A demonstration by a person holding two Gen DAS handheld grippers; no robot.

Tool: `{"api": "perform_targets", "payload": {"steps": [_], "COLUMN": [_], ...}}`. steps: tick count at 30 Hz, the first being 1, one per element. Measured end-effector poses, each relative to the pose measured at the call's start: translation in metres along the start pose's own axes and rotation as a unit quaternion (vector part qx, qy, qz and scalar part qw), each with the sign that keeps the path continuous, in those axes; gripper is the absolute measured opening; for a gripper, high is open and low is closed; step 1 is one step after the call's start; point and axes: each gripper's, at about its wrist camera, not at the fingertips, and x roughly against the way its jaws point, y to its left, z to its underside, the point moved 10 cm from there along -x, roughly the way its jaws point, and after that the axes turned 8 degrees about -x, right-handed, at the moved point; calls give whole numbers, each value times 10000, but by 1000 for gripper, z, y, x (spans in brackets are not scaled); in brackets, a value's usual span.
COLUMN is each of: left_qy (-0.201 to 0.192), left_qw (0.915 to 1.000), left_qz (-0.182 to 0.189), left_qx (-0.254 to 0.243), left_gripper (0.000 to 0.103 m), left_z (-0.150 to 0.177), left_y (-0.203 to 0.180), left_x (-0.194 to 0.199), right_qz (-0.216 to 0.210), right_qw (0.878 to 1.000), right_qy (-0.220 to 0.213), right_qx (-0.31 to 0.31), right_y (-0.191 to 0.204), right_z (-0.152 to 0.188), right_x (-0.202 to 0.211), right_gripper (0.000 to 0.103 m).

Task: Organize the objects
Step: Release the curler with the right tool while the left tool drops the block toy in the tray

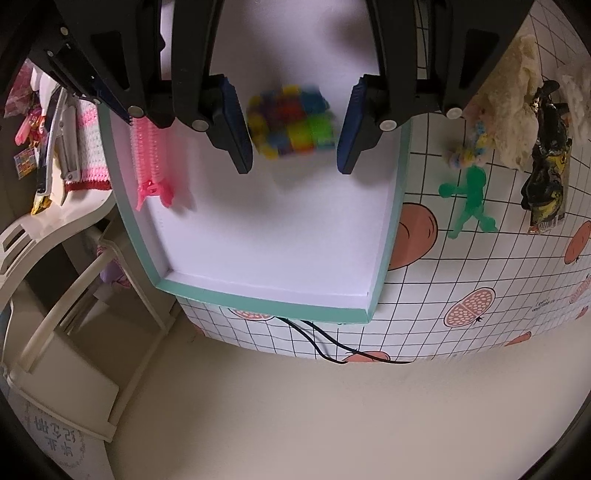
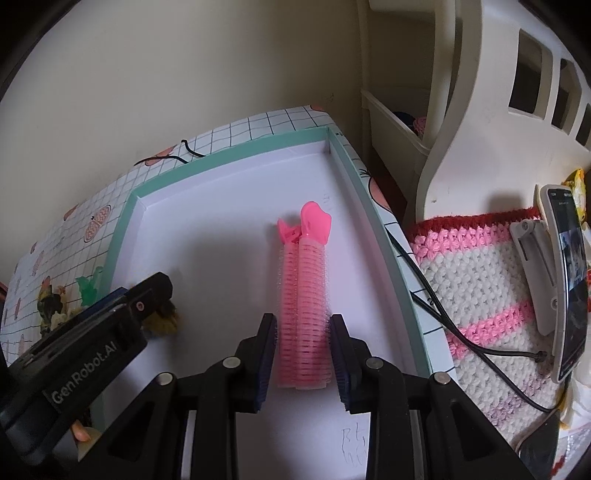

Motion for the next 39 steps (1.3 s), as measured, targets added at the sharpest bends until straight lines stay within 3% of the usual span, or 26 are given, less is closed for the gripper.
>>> {"api": "perform_targets", "payload": {"steps": [8,16,28,31,39], "left_qy": [-89,-328,-295,-317,-354], "left_qw": [10000,9993,9984,9977,9953], "left_qz": [-7,-40,-379,-454,-641], "left_qx": [42,146,298,386,638], "left_gripper": [50,63,75,86,86], "left_z": [-9,-22,-22,-19,-13], "left_y": [1,6,30,38,63], "left_x": [16,42,59,63,74], "right_qz": [-9,-20,-30,0,-10], "right_qw": [10000,9999,9997,9996,9996], "right_qy": [-16,-15,-55,-56,-66], "right_qx": [10,103,232,269,289], "right_y": [2,10,18,20,26], "right_z": [-3,-7,-12,-12,-11], "right_x": [10,22,36,37,39], "right_gripper": [32,35,64,73,91]}}
